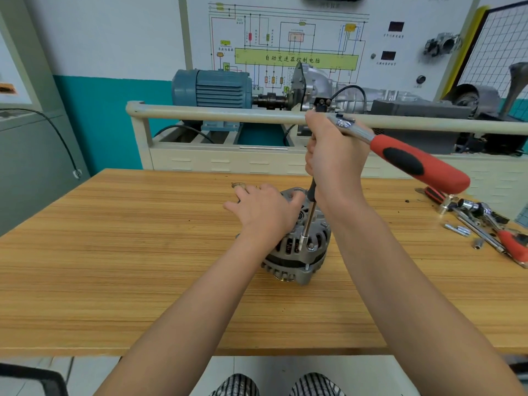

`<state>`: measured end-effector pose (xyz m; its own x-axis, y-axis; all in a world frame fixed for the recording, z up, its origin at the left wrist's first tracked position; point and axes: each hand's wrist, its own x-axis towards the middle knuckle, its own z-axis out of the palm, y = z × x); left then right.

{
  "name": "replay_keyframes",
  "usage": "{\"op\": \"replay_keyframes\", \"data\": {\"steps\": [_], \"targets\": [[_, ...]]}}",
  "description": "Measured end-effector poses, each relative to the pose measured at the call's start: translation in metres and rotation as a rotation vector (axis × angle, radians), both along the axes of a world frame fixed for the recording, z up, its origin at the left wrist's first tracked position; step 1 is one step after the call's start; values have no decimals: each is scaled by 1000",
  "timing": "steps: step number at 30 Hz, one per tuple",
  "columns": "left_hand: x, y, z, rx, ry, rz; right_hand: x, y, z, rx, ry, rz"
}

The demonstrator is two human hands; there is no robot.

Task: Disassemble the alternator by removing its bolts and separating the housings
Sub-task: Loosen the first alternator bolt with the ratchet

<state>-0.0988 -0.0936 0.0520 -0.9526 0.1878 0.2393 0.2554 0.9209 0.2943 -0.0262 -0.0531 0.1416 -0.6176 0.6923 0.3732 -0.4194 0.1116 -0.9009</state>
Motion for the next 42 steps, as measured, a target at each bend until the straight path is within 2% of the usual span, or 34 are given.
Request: {"op": "replay_keyframes", "data": {"steps": [5, 8, 10, 12, 19, 25, 32, 39, 42], "targets": [[2, -2, -1, -53, 20, 19, 11, -1, -19, -7, -30, 14], [2, -2, -1, -29, 27, 17, 20, 6, -9, 1, 144, -44], [2, -2, -1, -34, 13, 16, 21, 13, 1, 30, 178, -77], [1, -2, 0, -37, 7, 14, 20, 18, 6, 75, 132, -70], [2, -2, 1, -23, -1, 11, 11, 27, -1, 3, 153, -87], [2, -2, 1, -29, -6, 12, 14, 31, 2, -147, 167, -53], [1, -2, 0, -17, -11, 13, 13, 30, -2, -171, 114, -41], [2, -2, -2, 38, -3, -3, 6, 27, -6, -69, 58, -29], [2, -1, -3, 69, 2, -10, 4, 21, -6, -5, 46, 99]]}}
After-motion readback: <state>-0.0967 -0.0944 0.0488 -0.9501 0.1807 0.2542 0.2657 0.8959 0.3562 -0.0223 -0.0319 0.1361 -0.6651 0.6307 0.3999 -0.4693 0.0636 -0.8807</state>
